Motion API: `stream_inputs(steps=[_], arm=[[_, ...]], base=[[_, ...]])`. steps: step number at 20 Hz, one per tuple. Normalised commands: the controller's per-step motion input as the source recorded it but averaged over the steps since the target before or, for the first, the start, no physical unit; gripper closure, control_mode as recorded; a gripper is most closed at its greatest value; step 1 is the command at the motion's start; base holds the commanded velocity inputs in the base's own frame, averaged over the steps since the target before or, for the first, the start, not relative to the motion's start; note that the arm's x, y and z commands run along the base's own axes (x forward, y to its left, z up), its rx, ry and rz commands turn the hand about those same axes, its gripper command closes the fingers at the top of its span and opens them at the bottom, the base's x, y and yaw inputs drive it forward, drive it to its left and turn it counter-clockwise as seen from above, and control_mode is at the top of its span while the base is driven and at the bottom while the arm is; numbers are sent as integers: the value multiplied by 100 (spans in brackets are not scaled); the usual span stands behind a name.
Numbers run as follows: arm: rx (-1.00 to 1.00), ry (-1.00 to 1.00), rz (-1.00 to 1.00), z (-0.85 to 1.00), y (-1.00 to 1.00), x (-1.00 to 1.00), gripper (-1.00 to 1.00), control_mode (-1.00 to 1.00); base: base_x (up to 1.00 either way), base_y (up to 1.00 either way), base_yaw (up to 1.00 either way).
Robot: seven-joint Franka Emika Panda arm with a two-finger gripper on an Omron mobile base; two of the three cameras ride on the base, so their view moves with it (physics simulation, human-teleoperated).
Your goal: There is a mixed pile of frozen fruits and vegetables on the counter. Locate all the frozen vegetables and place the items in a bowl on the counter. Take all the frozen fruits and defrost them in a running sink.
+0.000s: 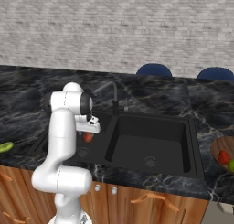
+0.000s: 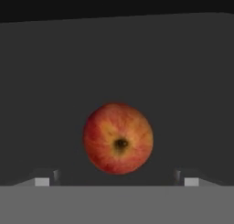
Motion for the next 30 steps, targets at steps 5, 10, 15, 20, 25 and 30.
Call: stream_inputs(steps=[5, 10, 15, 20, 25, 30], arm=[[0, 3, 0, 39, 0, -17, -100, -100], [0, -2, 0, 48, 1, -20, -100, -100], [0, -2, -1, 44, 10, -16, -100, -100], [1, -4, 1, 26, 22, -12, -100, -100], [0, -2, 2, 34, 21, -26, -100, -100], [1, -2, 1, 34, 17, -30, -100, -100]], base=[[0, 0, 0], [0, 0, 0], [0, 0, 0], [0, 0, 0], [0, 0, 0], [0, 0, 0]])
